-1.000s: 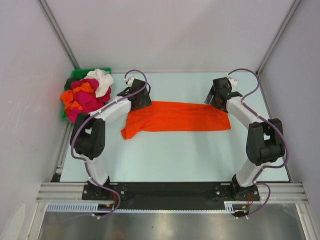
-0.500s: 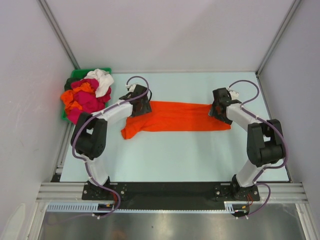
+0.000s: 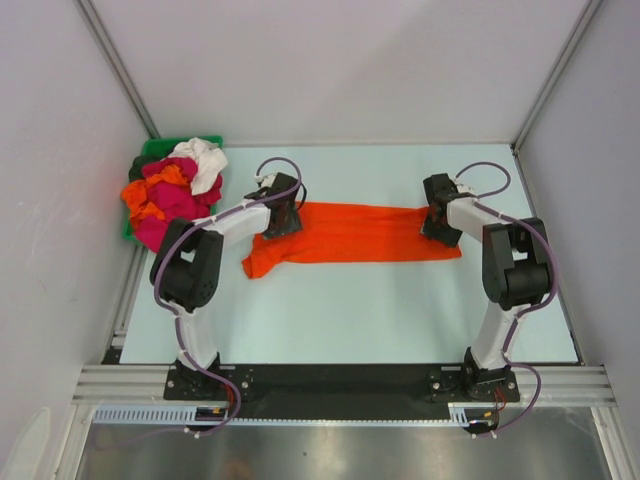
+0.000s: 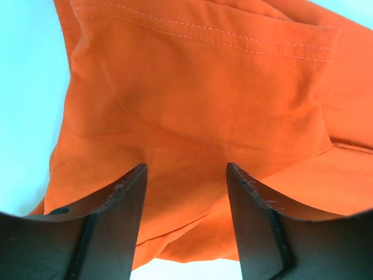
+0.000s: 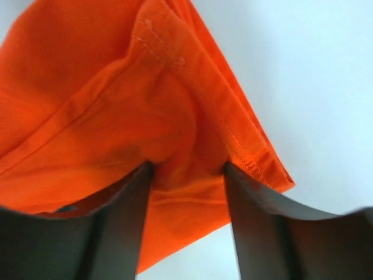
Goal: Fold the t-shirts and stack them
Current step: Rotate the tshirt 90 degrees
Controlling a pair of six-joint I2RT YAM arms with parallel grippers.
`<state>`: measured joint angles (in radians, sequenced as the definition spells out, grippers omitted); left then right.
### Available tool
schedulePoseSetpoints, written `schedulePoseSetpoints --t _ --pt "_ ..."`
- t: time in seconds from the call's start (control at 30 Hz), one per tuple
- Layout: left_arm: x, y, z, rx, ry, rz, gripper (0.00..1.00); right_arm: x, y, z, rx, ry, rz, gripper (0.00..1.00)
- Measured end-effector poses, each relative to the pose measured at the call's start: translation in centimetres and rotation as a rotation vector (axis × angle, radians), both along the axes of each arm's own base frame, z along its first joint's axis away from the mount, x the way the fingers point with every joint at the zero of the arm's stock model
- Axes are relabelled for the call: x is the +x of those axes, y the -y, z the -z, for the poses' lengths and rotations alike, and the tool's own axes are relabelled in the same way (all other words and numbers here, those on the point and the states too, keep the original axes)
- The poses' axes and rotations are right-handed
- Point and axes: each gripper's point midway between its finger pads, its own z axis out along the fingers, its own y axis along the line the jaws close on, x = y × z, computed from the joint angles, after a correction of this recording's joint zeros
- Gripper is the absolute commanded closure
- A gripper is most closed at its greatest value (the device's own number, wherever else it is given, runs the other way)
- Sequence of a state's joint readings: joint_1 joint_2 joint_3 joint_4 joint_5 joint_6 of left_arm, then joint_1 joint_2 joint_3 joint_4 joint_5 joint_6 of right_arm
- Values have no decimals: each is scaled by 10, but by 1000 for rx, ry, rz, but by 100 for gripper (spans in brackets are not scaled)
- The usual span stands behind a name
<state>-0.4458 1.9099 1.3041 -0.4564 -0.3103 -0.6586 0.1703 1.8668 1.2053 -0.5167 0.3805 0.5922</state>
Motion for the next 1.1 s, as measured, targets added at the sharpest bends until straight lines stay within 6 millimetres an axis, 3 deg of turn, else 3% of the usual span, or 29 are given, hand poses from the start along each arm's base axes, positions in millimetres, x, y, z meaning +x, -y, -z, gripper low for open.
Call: schedulePoseSetpoints --t 0.2,0.43,0.57,0.6,0.73,0.77,0.83,0.87,0.9,0.93,1.1 --pt "-2 0 6 -6 -18 -17 53 3 -4 1 16 3 7 54" --pt "-6 0 18 1 -52 -25 53 2 -5 3 17 6 13 55" --pt "-6 0 18 -1 -56 -31 37 2 -5 3 17 7 12 54" --pt "-5 1 18 -3 -58 -33 27 2 -5 3 15 7 12 54" --pt "-4 2 17 -7 -58 -36 20 2 -6 3 10 12 10 53" --pt "-4 2 18 -5 -61 -36 25 1 -6 3 8 12 10 53" --pt "-4 2 18 -3 -64 -37 50 1 -7 3 6 12 7 53" --pt "-5 0 19 4 -70 -34 67 1 -7 3 6 13 6 53" --pt "-5 0 19 5 -74 -40 95 1 -7 3 5 12 6 53" --pt "-6 0 19 7 -79 -42 100 1 -8 3 4 12 5 55" --pt "-4 3 19 -7 -89 -41 100 1 -10 3 -2 18 0 61"
